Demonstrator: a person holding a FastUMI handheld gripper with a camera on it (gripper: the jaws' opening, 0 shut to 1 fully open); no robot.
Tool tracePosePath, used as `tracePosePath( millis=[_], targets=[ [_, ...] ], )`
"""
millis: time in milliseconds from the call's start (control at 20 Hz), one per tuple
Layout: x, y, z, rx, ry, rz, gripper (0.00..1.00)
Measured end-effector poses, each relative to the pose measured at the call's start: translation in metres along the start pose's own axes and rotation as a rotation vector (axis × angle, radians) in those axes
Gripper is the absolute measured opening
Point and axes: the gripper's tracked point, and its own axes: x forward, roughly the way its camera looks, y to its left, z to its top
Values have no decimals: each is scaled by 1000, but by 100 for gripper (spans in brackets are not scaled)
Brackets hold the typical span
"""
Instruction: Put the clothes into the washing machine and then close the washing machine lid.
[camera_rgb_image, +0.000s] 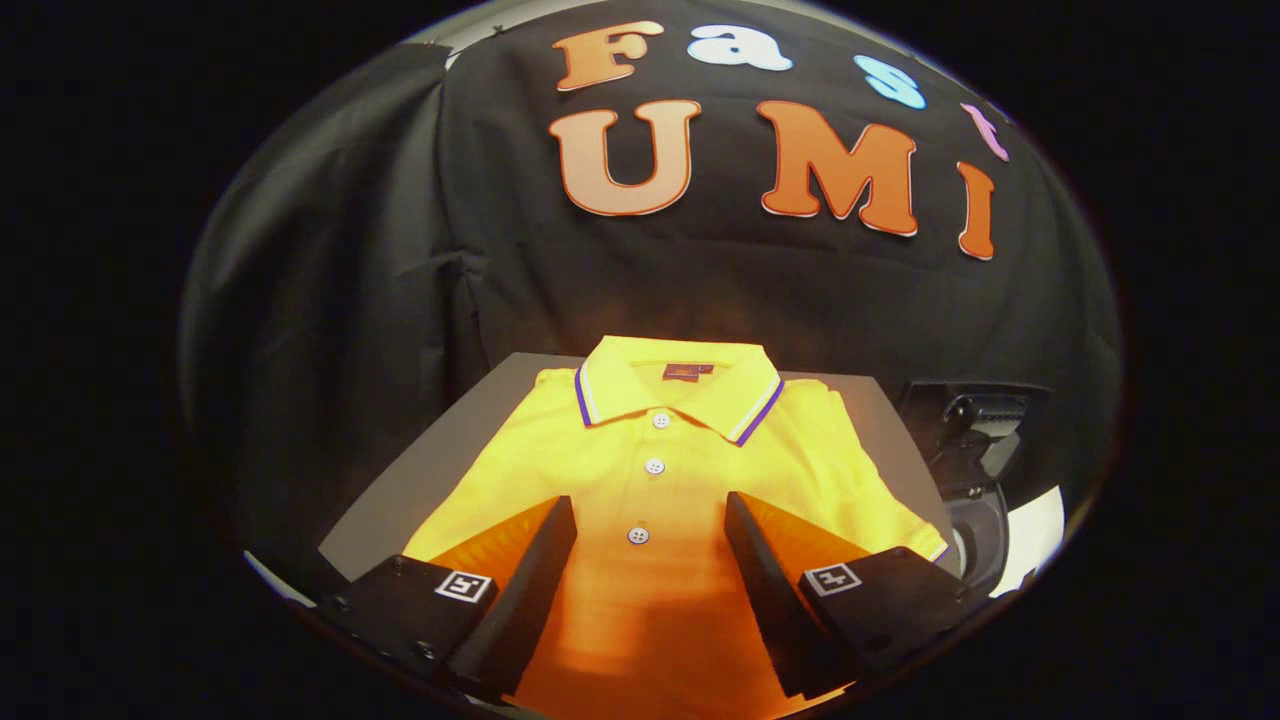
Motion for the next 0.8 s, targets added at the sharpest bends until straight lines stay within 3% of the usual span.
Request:
tracePosePath(
  millis=[250,400,500,650,800],
  targets=[
    [2,6,3,-5,24,63,93],
    [6,11,2,8,33,80,70],
    [5,17,1,5,57,108,69],
    [2,29,-3,83,49,181,24],
    [3,29,-2,120,29,206,8]
  ],
)
